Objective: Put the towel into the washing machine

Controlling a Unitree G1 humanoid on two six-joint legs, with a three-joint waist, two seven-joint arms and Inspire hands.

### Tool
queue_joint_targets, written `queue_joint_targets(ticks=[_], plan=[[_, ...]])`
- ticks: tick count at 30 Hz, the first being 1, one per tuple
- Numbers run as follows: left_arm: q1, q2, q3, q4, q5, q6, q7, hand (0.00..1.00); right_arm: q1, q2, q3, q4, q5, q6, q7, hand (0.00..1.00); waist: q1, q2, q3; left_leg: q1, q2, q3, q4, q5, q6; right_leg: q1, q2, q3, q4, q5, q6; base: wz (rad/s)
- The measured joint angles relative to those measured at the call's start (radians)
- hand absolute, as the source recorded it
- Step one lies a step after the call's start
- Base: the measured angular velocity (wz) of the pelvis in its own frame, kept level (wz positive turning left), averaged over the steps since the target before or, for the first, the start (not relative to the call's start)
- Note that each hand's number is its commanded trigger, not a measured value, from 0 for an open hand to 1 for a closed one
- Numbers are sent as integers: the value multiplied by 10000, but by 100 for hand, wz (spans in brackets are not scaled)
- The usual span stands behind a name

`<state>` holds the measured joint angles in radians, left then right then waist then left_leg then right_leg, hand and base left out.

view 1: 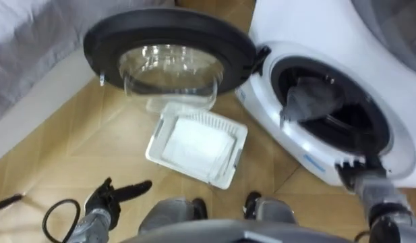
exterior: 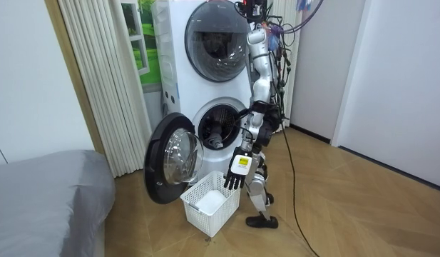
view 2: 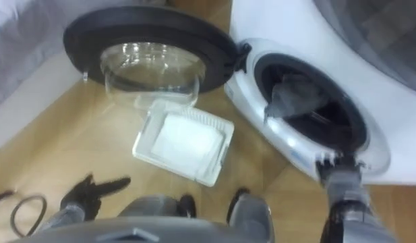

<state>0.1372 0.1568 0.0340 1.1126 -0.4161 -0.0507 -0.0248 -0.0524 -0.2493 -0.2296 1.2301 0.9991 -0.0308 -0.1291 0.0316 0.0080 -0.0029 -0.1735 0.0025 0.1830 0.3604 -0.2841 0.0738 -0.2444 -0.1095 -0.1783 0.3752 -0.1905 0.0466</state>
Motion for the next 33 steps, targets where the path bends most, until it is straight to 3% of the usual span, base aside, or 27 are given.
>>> queue_joint_targets(ticks=[4, 6, 12, 19, 27, 33], plan=[[-112, 83, -11, 503, 591, -5, -8, 0, 438, 170, 1106, 580, -2592, -19, 526, 0, -70, -178, 86, 345, 152, 64, -345, 84, -140, 329, 237, 54, -431, 145, -112, -12], [-116, 82, -4, 544, 1056, -5, 2, 0, 786, 233, 1548, 595, -4309, -11, 756, 0, -73, -157, 93, 587, 241, 64, -553, 133, -224, 675, 378, -18, -870, 299, -166, -6], [35, 84, 12, 521, 1400, 4, 92, 0, 1111, 410, 2184, 600, -6425, -2, 1325, 0, -33, -26, 141, 1290, 310, 13, -1162, 199, -358, 1387, 536, -173, -1292, 351, -218, 1], [247, 71, 60, 489, 1904, 137, 168, 0, 1193, 586, 2471, 577, -7360, 35, 1859, 0, 2, -55, 135, 1864, 360, -50, -1410, 260, -479, 2009, 701, -277, -1707, 374, -257, 3], [288, 54, 457, 421, 2890, 547, 273, 0, 1211, 677, 2530, 536, -8160, 259, 2351, 0, -24, -225, 104, 2462, 357, -114, -1624, 277, -514, 2690, 776, -208, -1981, 369, -258, 1], [73, -38, 636, 338, 3325, 689, 798, 0, 1130, 863, 2512, 616, -8163, 472, 2525, 0, -14, -404, 149, 2613, 343, -179, -1624, 276, -516, 2863, 776, -252, -2062, 369, -259, 3]])
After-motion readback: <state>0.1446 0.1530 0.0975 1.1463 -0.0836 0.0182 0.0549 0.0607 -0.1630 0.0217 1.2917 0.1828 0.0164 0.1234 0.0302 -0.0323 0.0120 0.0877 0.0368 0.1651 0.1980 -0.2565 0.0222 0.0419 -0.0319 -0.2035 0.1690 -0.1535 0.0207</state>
